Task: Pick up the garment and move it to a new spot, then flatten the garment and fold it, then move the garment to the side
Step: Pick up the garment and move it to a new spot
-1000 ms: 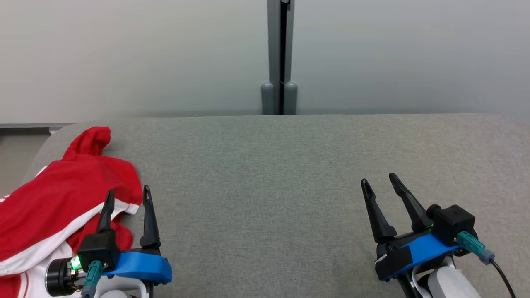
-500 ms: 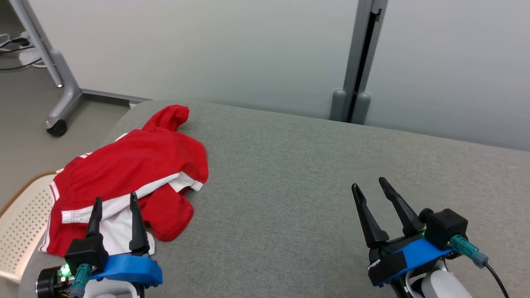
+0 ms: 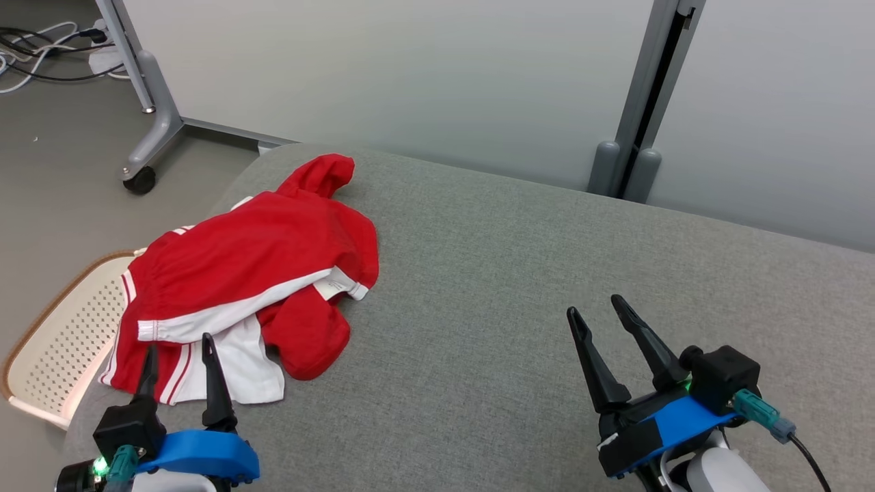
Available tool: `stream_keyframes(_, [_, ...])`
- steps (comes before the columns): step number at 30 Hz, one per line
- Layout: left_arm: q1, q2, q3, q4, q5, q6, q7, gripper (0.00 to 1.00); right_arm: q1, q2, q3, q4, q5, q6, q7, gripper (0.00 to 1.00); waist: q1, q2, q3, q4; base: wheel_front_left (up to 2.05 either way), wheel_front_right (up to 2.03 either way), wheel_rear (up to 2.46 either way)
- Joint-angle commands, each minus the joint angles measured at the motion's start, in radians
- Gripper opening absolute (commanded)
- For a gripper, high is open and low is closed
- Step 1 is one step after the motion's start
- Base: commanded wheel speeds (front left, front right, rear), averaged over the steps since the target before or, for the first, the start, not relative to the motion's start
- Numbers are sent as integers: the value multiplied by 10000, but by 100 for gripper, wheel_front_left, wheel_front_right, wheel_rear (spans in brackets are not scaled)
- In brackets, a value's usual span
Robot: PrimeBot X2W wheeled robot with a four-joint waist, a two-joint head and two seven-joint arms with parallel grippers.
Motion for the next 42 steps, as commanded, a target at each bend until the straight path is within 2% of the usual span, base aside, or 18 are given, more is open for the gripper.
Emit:
stream_keyframes(1, [-136,-8,49,169,-234,-93,-28,100,-43,-51,22,-47,49,1,-32,100,0,0,36,-100,0,0,0])
stream_keyframes(6, [-532,163,85,259,-548,-259,506,100,-98,-117,45,-51,89,2,-32,100,0,0,164,-453,0,0,0])
stream_keyframes(10, [-976,414,187,-61,-918,-495,1597,100,-220,-117,18,-77,122,2,-32,100,0,0,330,-807,0,0,0])
stream_keyframes(15, [-1881,853,348,-207,-1472,-685,3516,100,-353,-97,99,-64,187,2,-32,100,0,0,532,-1297,0,0,0])
stream_keyframes(17, [-2284,1263,352,-41,-1553,-777,4437,100,-426,-62,151,-63,189,1,-32,100,0,0,618,-1559,0,0,0])
stream_keyframes(20, [-2705,1372,420,131,-1925,-888,5255,100,-510,-35,193,-66,210,2,-32,100,0,0,696,-1825,0,0,0])
stream_keyframes(25, [-3673,1975,454,931,-2466,-1042,7278,100,-666,-63,224,-47,256,2,-32,100,0,0,942,-2516,0,0,0])
stream_keyframes(29, [-4328,2443,542,1891,-2715,-966,8665,100,-800,-80,269,-55,281,2,-32,100,0,0,1166,-3094,0,0,0])
stream_keyframes(35, [-4913,3077,563,3226,-2647,-790,9465,100,-1057,-52,363,-46,371,2,-30,100,0,0,1549,-3870,0,0,0])
stream_keyframes(40, [-5002,3483,594,4454,-2507,-536,9603,100,-1180,-58,444,-4,455,1,-32,100,0,0,1647,-4324,0,0,0])
stream_keyframes(41, [-4992,3587,555,4580,-2458,-529,9514,88,-1175,-66,414,-5,470,2,-32,100,0,0,1630,-4370,0,0,0])
stream_keyframes(42, [-5021,3634,558,4690,-2462,-541,9360,32,-1156,-72,379,-10,473,2,-32,100,0,0,1604,-4397,0,0,0])
